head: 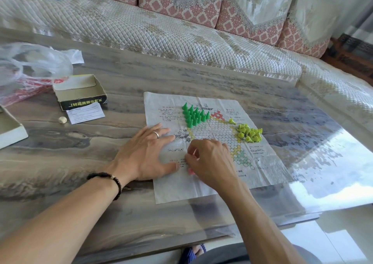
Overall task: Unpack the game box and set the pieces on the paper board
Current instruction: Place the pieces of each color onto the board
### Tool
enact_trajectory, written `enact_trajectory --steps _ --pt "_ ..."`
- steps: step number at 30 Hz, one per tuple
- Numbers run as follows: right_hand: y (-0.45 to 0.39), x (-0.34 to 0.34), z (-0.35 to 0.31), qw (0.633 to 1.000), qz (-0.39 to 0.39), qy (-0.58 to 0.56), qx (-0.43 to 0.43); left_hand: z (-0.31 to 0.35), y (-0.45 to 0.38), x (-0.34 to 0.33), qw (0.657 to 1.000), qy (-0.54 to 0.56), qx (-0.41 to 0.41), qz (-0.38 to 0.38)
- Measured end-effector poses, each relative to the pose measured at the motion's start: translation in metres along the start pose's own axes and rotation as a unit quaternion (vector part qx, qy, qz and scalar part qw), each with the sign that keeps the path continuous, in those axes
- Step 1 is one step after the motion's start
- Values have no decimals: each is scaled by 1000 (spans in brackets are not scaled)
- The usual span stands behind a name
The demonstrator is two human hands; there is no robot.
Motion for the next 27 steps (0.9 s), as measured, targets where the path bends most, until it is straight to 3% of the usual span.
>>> enact_trajectory --steps 8,15,22,27 --pt "-6 18 6 987 -62 -141 -35 0 1 0 1000 -12 2 -16" --pt "-16 38 28 968 -12 -245 -58 2 1 2 1000 -16 0 -21" --pt "-16 37 35 983 44 -173 -49 2 2 2 1000 0 9 6" --pt "-13 31 33 996 14 -92 -16 3 4 3 1000 7 13 23"
Point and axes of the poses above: each hand's wrist, its own y-axis away from the middle knuckle, its own x-axis out of the back of the hand, z = x × y, the point moved 4 cm from there along -y, towards the middle knuckle, and after that the axes turned 12 degrees about -x, right-handed, at the moved point
